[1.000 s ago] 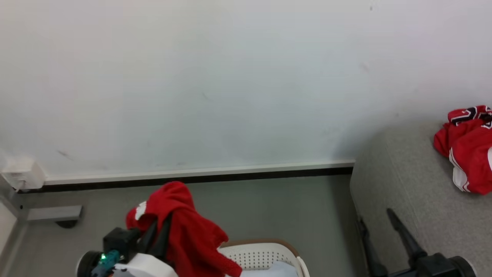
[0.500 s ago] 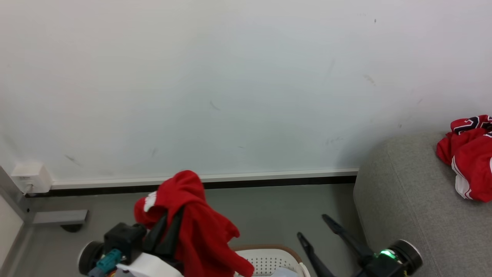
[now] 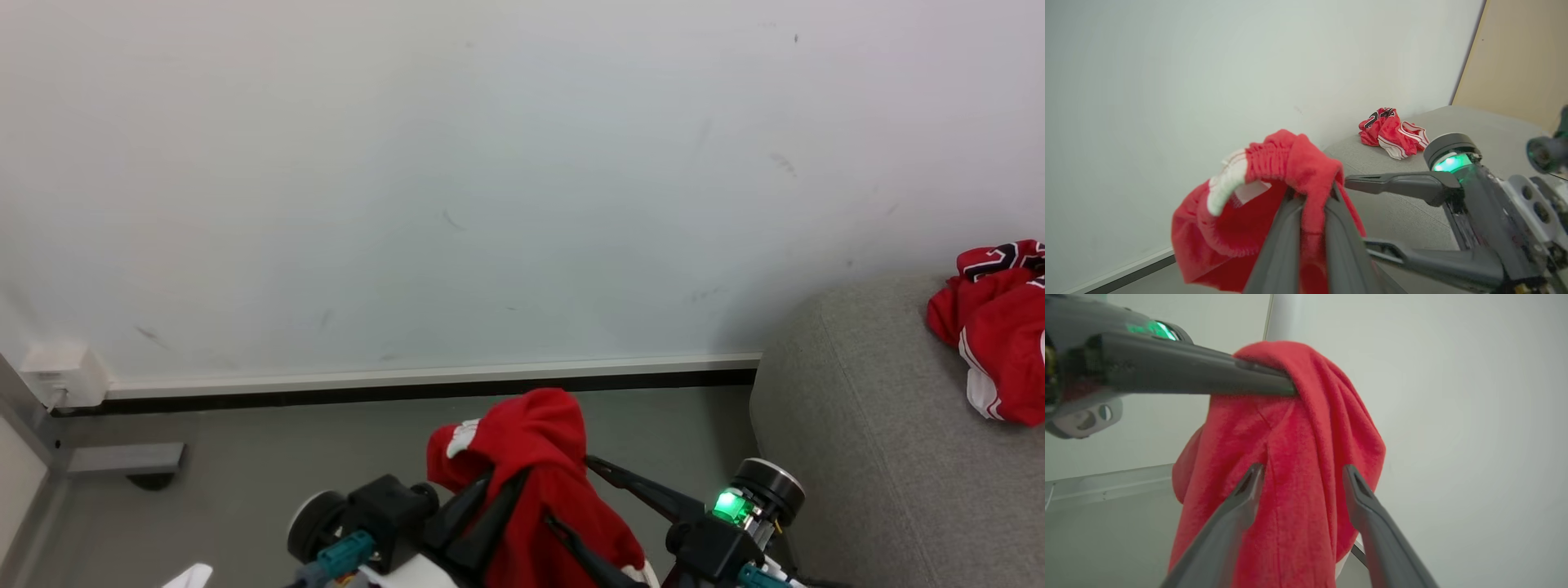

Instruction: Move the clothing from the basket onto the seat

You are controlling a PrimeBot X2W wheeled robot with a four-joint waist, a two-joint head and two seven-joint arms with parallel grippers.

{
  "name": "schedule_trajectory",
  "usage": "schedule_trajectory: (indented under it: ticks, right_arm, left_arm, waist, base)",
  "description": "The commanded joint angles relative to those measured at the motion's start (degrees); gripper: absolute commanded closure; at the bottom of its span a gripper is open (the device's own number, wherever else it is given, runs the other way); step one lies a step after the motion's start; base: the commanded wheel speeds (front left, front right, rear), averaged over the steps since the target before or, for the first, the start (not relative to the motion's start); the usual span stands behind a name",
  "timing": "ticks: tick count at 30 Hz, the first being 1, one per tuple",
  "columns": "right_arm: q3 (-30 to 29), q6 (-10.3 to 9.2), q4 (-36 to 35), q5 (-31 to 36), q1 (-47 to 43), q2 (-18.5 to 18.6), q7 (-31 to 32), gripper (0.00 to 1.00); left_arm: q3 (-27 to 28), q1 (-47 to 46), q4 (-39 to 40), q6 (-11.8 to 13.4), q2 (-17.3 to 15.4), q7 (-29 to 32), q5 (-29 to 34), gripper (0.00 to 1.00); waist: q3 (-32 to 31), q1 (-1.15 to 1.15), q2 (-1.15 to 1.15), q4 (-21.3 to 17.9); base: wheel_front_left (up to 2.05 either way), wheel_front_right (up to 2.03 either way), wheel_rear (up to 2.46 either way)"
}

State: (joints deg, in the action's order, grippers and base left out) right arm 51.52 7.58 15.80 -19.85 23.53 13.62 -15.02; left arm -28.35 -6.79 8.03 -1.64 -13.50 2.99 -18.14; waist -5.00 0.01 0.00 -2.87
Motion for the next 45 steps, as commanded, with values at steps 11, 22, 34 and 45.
schedule_trajectory:
  ticks: [11,22,34,45]
  right_arm:
    - [8.11,-0.17,6.41,-8.31,5.15,-0.05,-0.08,1.0]
    - [1.49,-0.17,4.47,-9.28,4.65,1.63,-0.12,1.0]
    - [-5.14,-0.17,1.9,-6.6,2.39,5.38,-0.13,1.0]
    - [-9.8,-0.17,-0.48,-6.23,0.33,8.35,0.16,1.0]
  left_arm:
    - [-3.76,-1.35,0.87,-2.75,0.23,1.89,-2.1,1.0]
    - [-2.5,-1.41,-3.93,-1.05,-0.53,-1.57,-0.6,0.0]
    - [-3.67,-1.45,-6.85,-0.6,0.84,-4.41,-0.34,0.0]
    - [-5.83,-2.66,-9.5,-0.73,2.58,-6.3,0.29,0.0]
  waist:
    - [-0.03,-0.01,0.0,0.62]
    - [0.84,-0.01,0.0,-2.89]
    - [1.96,-0.01,0.0,-15.27]
    - [2.67,-0.01,0.0,-23.05]
  base:
    - [0.0,0.0,0.0]
    - [0.0,0.0,0.0]
    - [0.0,0.0,0.0]
    - [0.0,0.0,0.0]
